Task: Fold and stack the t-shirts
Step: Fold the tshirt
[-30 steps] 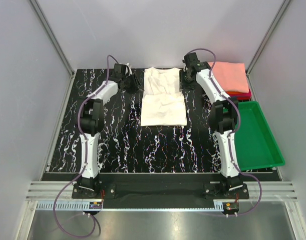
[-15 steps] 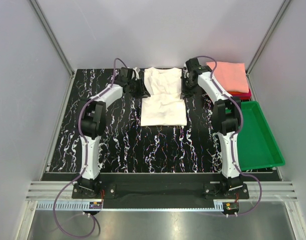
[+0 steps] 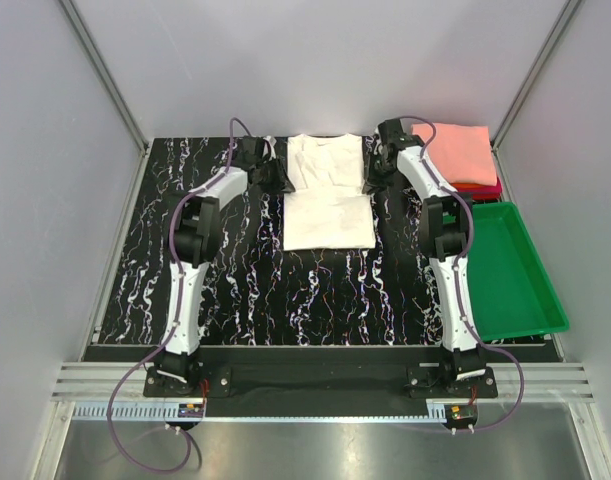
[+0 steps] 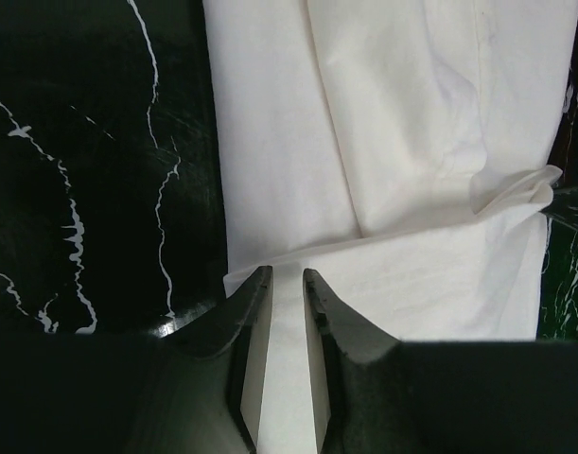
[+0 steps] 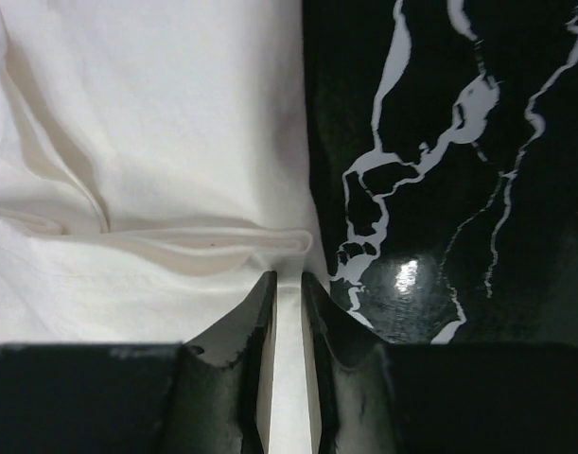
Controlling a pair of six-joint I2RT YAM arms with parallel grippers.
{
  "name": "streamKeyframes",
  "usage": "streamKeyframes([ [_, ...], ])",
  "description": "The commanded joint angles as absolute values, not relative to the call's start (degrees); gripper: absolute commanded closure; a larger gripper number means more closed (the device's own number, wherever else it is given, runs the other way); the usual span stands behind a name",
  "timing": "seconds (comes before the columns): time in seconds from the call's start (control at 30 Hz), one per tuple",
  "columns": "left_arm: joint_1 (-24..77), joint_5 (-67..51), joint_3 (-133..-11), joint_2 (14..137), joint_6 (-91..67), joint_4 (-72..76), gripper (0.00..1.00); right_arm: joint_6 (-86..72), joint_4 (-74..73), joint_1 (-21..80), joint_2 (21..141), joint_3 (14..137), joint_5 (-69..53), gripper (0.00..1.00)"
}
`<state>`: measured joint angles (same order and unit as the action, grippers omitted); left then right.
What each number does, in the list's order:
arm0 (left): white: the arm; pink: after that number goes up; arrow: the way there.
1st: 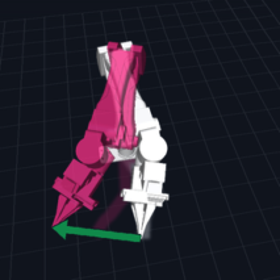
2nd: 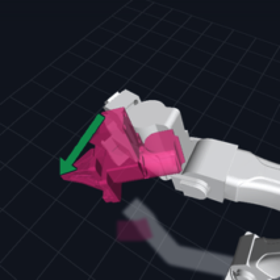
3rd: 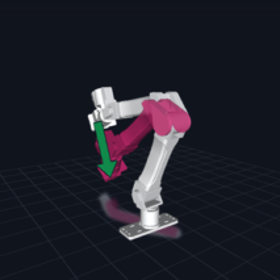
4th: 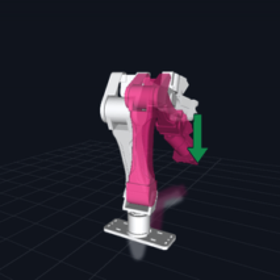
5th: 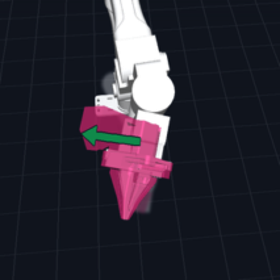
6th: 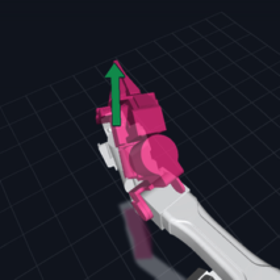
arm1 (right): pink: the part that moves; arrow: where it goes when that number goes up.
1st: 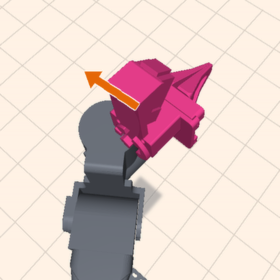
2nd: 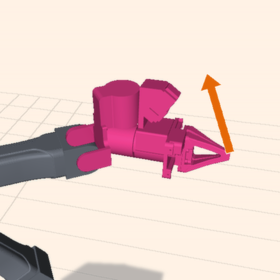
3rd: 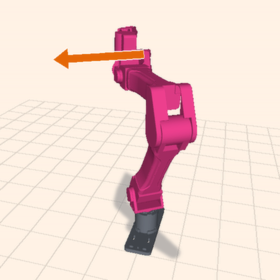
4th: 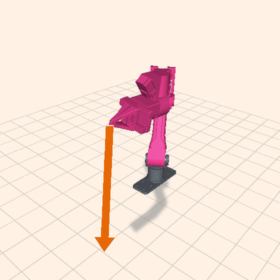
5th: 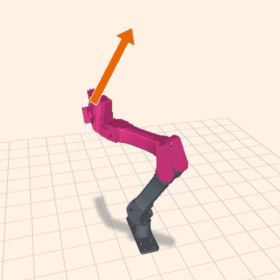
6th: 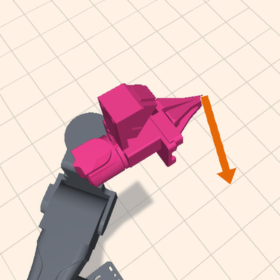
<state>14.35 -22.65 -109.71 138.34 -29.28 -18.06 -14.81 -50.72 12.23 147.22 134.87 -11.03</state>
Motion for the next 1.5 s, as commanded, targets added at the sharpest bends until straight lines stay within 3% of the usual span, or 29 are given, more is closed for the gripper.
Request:
streamKeyframes([
  [0.0,13.89,-18.63,-112.06,138.78,-27.51,-19.16,0.74,-15.47,-50.27,10.99,148.01,137.81,-9.31,0.77],
  [0.1,13.8,-19.42,-112.15,137.11,-27.77,-19.16,0.74,-15.91,-50.18,11.07,145.9,137.98,-11.76,0.75],
  [0.17,13.62,-21.0,-112.85,135.27,-28.12,-19.42,0.74,-16.35,-50.19,10.99,143.63,138.08,-12.91,0.67],
  [0.3,13.36,-23.02,-112.06,129.39,-27.95,-19.6,0.66,-16.96,-50.8,10.99,137.91,134.75,-15.37,0.61],
  [0.37,13.01,-24.69,-110.14,125.08,-27.51,-19.77,0.57,-17.66,-51.15,11.16,133.61,131.59,-16.34,0.59],
  [0.53,12.39,-27.33,-101.36,115.43,-27.07,-22.93,0.52,-18.37,-49.66,12.39,124.11,113.58,-15.29,0.54],
  [0.7,13.01,-26.9,-82.38,108.12,-26.98,-21.98,0.51,-19.51,-45.01,12.57,115.15,96.02,-15.12,0.46],
  [0.93,14.76,-28.91,-65.06,103.36,-27.51,-14.25,0.49,-20.92,-40.87,12.57,111.19,84.82,-16.61,0.46],
  [1.47,17.67,-25.76,-58.45,104.41,-31.11,-8.44,0.52,-25.66,-28.31,12.66,108.37,70.06,-10.99,0.51],
])
